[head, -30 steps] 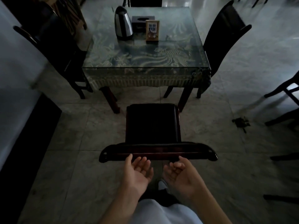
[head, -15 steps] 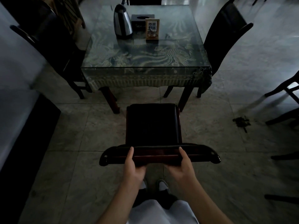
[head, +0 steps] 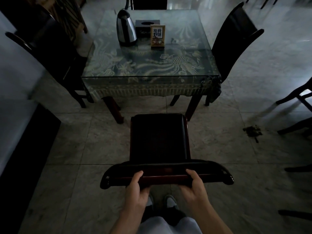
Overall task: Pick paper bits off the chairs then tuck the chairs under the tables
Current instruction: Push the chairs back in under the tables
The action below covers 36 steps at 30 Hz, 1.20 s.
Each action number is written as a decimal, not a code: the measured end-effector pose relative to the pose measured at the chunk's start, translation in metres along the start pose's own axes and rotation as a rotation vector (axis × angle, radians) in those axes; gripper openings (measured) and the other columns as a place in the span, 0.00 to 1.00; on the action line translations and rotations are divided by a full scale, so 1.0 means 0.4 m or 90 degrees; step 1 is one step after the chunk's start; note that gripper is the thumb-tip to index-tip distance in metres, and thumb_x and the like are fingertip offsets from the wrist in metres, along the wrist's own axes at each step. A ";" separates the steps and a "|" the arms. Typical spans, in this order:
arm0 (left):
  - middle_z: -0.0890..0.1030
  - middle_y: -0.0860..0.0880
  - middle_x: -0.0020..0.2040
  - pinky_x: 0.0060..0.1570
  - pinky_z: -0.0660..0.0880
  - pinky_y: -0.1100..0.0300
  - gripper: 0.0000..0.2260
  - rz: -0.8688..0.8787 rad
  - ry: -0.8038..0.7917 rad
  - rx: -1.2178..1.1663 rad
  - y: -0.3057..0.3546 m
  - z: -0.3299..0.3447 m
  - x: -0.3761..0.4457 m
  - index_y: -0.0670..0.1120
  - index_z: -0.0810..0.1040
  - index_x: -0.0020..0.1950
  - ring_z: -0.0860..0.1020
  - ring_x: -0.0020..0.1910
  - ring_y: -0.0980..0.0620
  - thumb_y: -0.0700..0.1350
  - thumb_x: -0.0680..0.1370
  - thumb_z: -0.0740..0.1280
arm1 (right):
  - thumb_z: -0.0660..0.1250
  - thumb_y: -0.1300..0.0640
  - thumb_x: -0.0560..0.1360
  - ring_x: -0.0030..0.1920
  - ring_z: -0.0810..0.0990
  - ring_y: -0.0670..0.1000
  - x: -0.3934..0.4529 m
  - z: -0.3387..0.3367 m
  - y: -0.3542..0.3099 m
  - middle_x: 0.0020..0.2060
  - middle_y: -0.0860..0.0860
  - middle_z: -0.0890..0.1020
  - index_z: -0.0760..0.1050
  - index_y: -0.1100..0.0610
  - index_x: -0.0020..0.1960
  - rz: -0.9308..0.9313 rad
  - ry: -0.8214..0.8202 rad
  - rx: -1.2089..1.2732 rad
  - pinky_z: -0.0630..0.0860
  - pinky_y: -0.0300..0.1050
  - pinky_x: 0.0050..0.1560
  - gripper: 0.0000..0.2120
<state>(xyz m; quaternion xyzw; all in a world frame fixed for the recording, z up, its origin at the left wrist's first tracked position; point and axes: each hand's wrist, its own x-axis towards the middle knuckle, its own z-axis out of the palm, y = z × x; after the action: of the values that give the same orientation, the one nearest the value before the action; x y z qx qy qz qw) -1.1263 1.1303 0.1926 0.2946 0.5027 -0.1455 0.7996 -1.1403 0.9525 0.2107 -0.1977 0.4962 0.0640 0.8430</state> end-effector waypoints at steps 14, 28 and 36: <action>0.85 0.43 0.51 0.39 0.81 0.51 0.18 0.059 -0.027 0.011 0.032 0.018 0.031 0.43 0.78 0.62 0.84 0.49 0.43 0.42 0.73 0.72 | 0.64 0.63 0.77 0.55 0.80 0.62 0.023 0.041 0.005 0.57 0.64 0.80 0.70 0.66 0.69 -0.005 -0.008 -0.004 0.78 0.56 0.50 0.21; 0.80 0.40 0.60 0.43 0.80 0.48 0.20 0.085 -0.024 0.020 0.139 0.217 0.124 0.43 0.75 0.66 0.79 0.57 0.41 0.40 0.75 0.71 | 0.68 0.64 0.74 0.53 0.83 0.63 0.148 0.220 -0.086 0.58 0.66 0.80 0.73 0.67 0.63 -0.038 -0.017 0.013 0.83 0.54 0.40 0.18; 0.80 0.40 0.58 0.39 0.81 0.49 0.18 0.081 -0.019 0.011 0.229 0.331 0.202 0.42 0.75 0.63 0.80 0.54 0.41 0.40 0.74 0.72 | 0.65 0.66 0.77 0.62 0.77 0.65 0.227 0.336 -0.132 0.64 0.65 0.76 0.66 0.62 0.71 -0.059 -0.050 0.011 0.79 0.60 0.51 0.23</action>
<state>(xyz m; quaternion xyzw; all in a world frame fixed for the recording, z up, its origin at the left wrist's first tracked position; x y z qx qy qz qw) -0.9461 1.1257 0.1930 0.3308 0.4699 -0.1029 0.8119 -0.9697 0.9496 0.2044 -0.2105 0.4539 0.0280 0.8654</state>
